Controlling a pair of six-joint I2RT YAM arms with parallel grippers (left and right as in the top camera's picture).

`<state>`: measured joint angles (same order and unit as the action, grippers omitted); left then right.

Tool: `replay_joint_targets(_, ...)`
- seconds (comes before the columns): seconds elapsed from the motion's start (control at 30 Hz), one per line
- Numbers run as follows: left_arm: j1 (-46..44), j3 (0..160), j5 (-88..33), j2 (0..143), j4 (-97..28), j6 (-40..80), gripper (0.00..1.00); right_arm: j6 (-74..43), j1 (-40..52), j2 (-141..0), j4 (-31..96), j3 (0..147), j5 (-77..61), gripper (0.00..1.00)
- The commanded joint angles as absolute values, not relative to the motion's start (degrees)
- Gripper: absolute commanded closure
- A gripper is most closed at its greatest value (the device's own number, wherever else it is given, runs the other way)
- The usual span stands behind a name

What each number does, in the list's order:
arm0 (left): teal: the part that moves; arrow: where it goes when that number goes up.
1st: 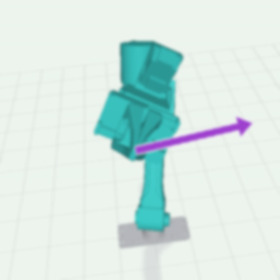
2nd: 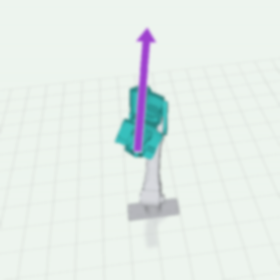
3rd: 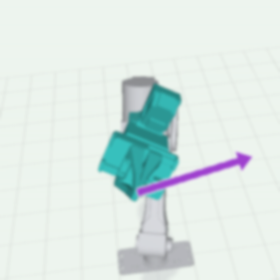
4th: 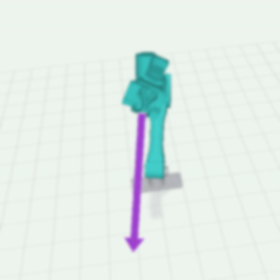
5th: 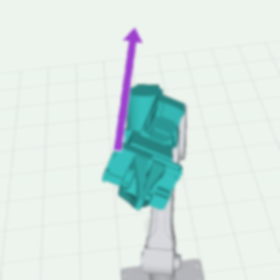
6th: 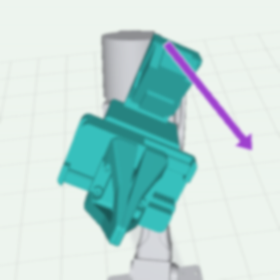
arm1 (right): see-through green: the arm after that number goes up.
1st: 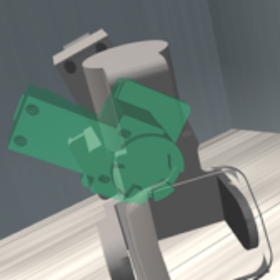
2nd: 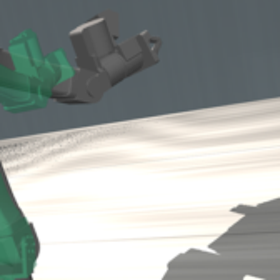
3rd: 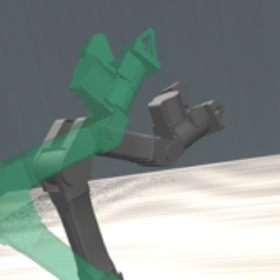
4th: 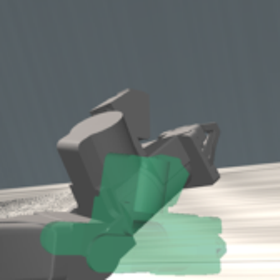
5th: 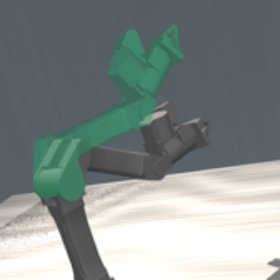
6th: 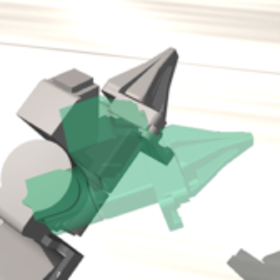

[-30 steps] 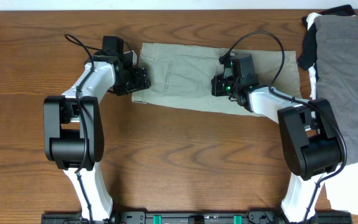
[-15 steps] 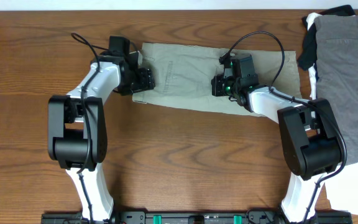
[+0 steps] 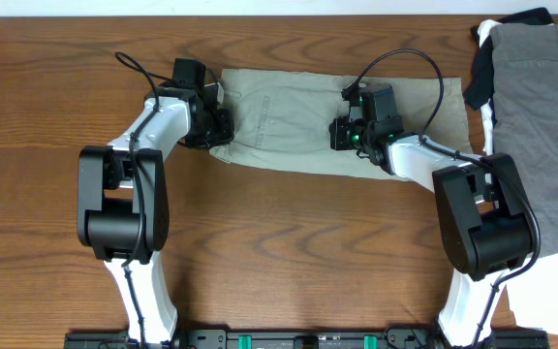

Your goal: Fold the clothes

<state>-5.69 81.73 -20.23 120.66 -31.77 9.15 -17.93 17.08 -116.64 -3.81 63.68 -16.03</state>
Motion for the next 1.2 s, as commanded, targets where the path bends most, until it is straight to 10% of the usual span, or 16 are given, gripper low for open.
replay_joint_targets(0.0,-5.98,80.93,-19.86,122.28,-32.51,9.45,0.93,-18.83,18.04,-116.64,-3.64,64.12,-15.84,0.99)
replay_joint_targets(1.17,-5.98,80.97,-19.9,101.78,-34.48,8.51,0.93,-36.93,28.38,-115.57,10.92,64.93,-13.98,0.99)
